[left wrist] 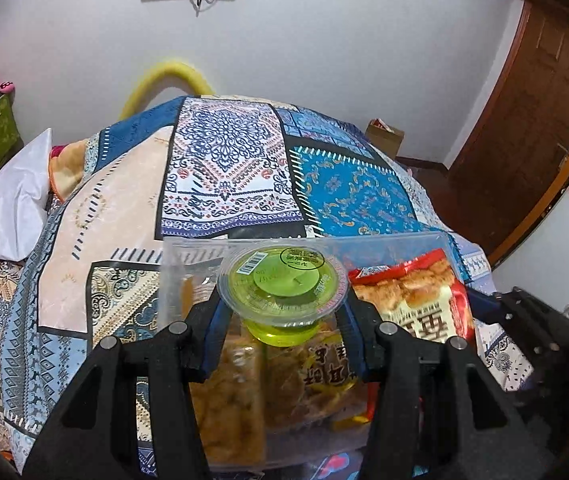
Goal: Organize snacks
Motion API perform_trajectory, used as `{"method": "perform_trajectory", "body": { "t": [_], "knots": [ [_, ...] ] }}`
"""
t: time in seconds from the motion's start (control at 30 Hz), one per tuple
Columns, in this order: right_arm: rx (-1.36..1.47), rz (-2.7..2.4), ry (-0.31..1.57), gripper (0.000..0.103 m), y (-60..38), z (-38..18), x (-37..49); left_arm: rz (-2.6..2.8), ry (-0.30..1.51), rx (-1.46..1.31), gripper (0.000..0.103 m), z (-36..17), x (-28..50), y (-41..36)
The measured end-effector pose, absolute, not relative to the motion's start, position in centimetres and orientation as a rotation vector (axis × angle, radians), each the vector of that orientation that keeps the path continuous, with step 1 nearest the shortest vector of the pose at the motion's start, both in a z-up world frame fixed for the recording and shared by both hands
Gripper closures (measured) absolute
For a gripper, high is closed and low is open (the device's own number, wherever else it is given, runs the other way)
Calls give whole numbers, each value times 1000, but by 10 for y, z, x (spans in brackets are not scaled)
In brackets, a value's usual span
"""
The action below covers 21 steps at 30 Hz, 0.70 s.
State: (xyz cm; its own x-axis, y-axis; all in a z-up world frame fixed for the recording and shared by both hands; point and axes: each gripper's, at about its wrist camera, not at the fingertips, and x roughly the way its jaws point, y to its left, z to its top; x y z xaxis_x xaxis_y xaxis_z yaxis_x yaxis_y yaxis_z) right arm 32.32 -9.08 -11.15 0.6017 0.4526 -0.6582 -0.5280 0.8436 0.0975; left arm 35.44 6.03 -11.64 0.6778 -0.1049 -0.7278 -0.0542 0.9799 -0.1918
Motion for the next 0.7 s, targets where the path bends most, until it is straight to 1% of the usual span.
{"method": "perform_trajectory", "body": {
  "t": [0.1,0.17,0.33,0.53,0.7],
  "knots": [
    [-103,574,724,34,-99,-107,318,-42,843,-199,53,-119,356,57],
    [-94,582,718,34,-103,-105,315,-41,832,-191,49,-116,354,56],
    [-79,576,688,33,-112,-94,304,-42,787,-173,49,-98,333,55],
    [-46,583,646,33,-126,-70,283,-40,700,-161,48,-64,288,55],
    [-22,587,554,33,-143,-36,248,-38,591,-133,48,-27,238,49]
  ]
}}
